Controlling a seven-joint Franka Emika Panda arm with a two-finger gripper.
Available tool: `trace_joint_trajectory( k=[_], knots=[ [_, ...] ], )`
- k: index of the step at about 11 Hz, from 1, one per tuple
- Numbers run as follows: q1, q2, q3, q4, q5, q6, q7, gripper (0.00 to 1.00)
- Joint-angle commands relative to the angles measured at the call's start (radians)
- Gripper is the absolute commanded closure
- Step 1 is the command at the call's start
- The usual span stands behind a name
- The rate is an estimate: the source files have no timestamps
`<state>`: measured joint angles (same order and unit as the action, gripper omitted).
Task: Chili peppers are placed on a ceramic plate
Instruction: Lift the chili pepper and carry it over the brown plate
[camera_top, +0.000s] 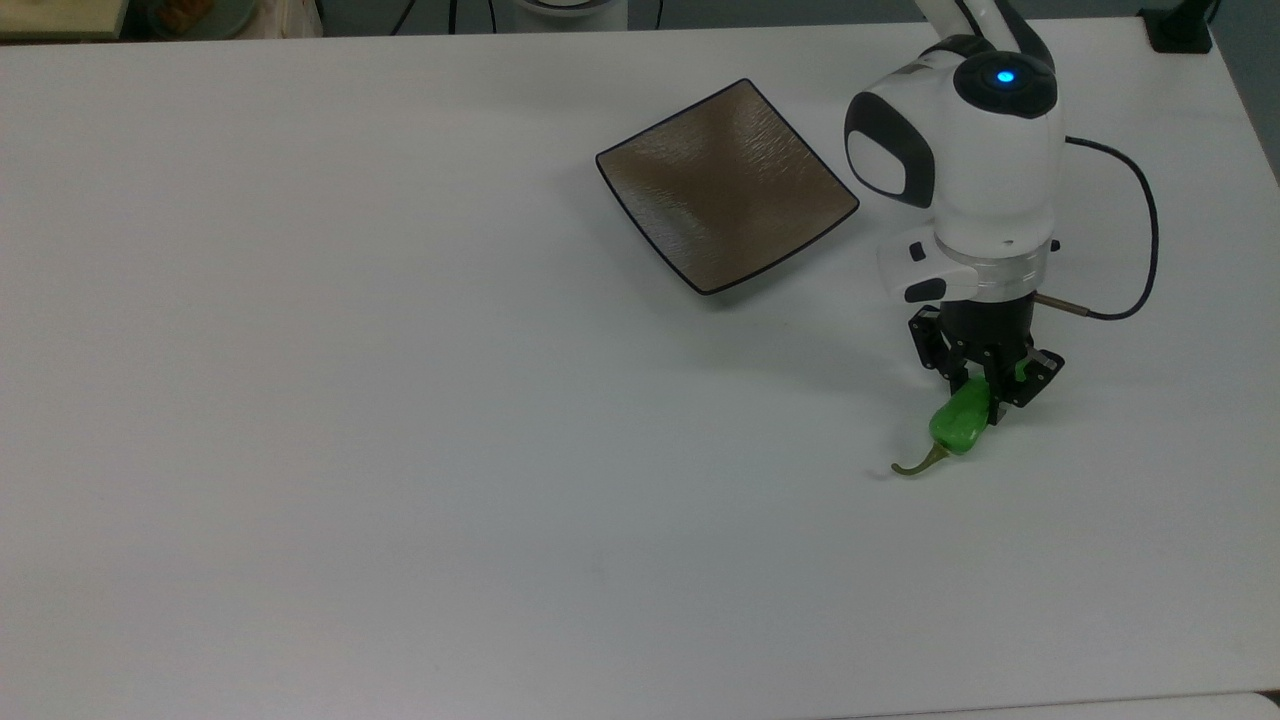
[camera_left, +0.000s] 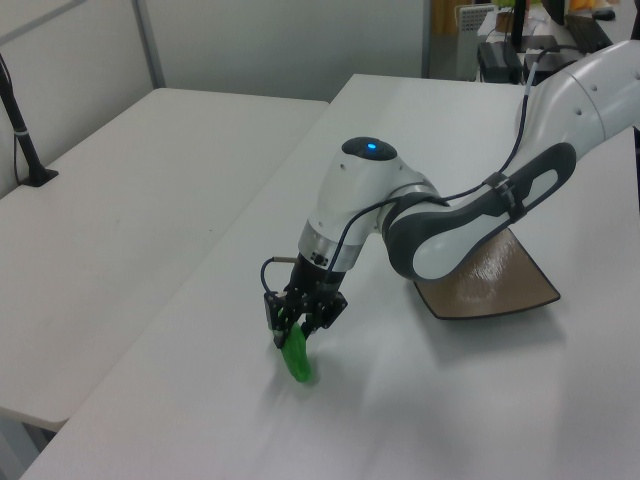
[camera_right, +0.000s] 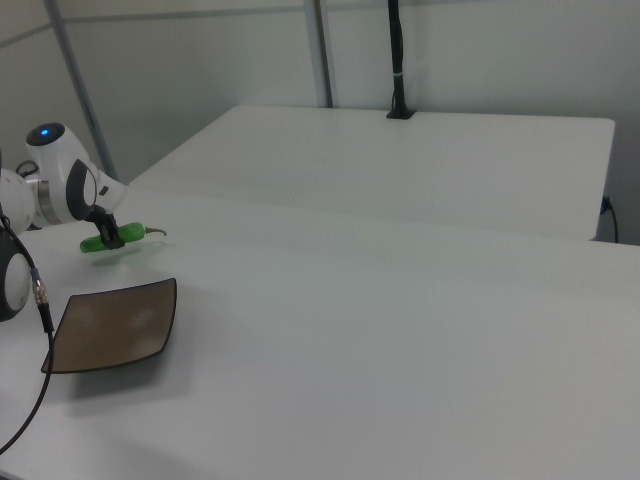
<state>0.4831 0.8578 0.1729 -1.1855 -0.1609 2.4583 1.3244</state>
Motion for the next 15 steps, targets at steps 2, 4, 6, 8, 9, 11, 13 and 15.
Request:
trace_joint_trajectory(
  k=[2, 4, 6, 8, 9, 11, 13, 15],
  knots=[
    [-0.026, -0.158, -0.004, -0.167, 0.036, -0.011, -0.092, 0.69],
    [-0.04, -0.219, -0.004, -0.198, 0.153, -0.095, -0.228, 0.69],
    [-0.06, -0.276, -0.004, -0.2, 0.254, -0.255, -0.409, 0.69],
    [-0.081, -0.363, -0.004, -0.262, 0.322, -0.347, -0.552, 0.69],
    [-0.089, -0.426, -0.001, -0.335, 0.323, -0.357, -0.614, 0.69],
    [-0.106, -0.544, 0.005, -0.474, 0.345, -0.383, -0.747, 0.69],
    [-0.124, -0.589, 0.005, -0.515, 0.348, -0.479, -0.835, 0.69],
    [-0.158, -0.65, 0.005, -0.603, 0.345, -0.489, -0.922, 0.69]
  ],
)
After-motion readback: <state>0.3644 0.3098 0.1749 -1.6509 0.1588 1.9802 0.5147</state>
